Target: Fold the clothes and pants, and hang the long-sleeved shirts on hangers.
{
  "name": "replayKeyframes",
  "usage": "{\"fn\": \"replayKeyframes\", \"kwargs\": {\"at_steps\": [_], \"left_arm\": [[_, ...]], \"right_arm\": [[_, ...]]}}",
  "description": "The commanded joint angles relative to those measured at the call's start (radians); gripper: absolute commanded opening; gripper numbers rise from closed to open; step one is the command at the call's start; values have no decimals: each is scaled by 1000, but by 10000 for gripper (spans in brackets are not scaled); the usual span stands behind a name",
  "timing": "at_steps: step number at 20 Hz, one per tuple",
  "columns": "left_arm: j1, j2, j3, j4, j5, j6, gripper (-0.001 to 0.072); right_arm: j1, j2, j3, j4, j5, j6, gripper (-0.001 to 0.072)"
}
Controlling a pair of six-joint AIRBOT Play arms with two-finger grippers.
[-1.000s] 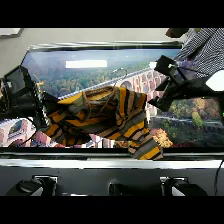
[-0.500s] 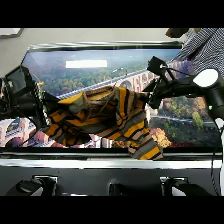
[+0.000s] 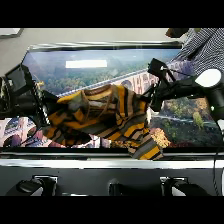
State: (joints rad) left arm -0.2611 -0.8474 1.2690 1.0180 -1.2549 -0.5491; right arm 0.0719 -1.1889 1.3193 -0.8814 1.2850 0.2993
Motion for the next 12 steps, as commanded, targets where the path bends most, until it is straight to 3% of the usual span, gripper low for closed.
{"fn": "replayKeyframes", "kwargs": {"at_steps": [1,2,4,6,9,11,12], "left_arm": [[0,0,0,19,79,-137,280],[0,0,0,36,111,-200,324],[0,0,0,85,182,-357,537],[0,0,0,150,248,-496,619],[10,0,0,254,341,-768,618],[31,0,0,290,373,-953,618],[44,0,0,289,378,-1020,617]], "right_arm": [[0,97,1,-143,-2,24,18],[0,132,1,-187,-2,64,18],[0,200,1,-265,0,135,18],[0,265,1,-340,-1,191,18],[0,357,1,-438,-1,298,18],[0,421,1,-548,-2,447,19],[0,455,1,-631,-8,569,20]]}}
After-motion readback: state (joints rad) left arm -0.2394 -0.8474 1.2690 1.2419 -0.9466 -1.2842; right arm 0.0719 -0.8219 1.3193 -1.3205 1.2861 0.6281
